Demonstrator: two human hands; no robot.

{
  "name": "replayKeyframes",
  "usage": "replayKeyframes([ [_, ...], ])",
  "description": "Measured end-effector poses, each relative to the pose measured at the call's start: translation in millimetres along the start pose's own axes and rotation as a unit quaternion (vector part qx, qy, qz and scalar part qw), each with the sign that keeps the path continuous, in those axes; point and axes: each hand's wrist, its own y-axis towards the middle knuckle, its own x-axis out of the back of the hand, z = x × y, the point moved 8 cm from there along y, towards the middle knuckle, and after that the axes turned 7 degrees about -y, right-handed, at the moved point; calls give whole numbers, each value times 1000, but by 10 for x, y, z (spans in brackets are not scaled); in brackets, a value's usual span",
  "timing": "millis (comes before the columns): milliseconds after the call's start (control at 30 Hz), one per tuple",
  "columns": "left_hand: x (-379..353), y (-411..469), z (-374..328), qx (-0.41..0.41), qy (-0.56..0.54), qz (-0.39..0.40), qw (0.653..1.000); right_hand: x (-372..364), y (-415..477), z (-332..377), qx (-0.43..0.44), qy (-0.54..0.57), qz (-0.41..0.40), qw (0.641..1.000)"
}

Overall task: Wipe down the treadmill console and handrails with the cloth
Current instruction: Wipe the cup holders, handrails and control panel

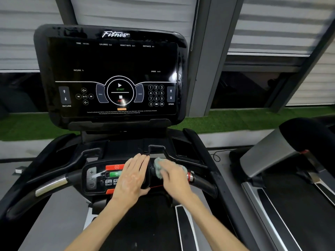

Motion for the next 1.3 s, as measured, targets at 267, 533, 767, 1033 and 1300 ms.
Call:
replayKeyframes([
  [267, 11, 9, 0, -1, -8, -5, 1000, 25, 113, 58, 30, -3, -3, 1000],
  [533, -18, 16, -8, 4, -31, -1, 1000, -255, -307, 220, 94, -162, -32, 982],
  [767, 5, 22, 6, 3, -21, -7, 1000, -37, 134, 171, 27, -3, 22, 999],
  [1033, 10, -2, -17, 7, -17, -8, 1000, -227, -237, 155, 76, -60, -3, 995],
  [1300, 28, 2, -9, 6, -28, -18, 999, -94, 486, 12, -128, 28, 130, 983],
])
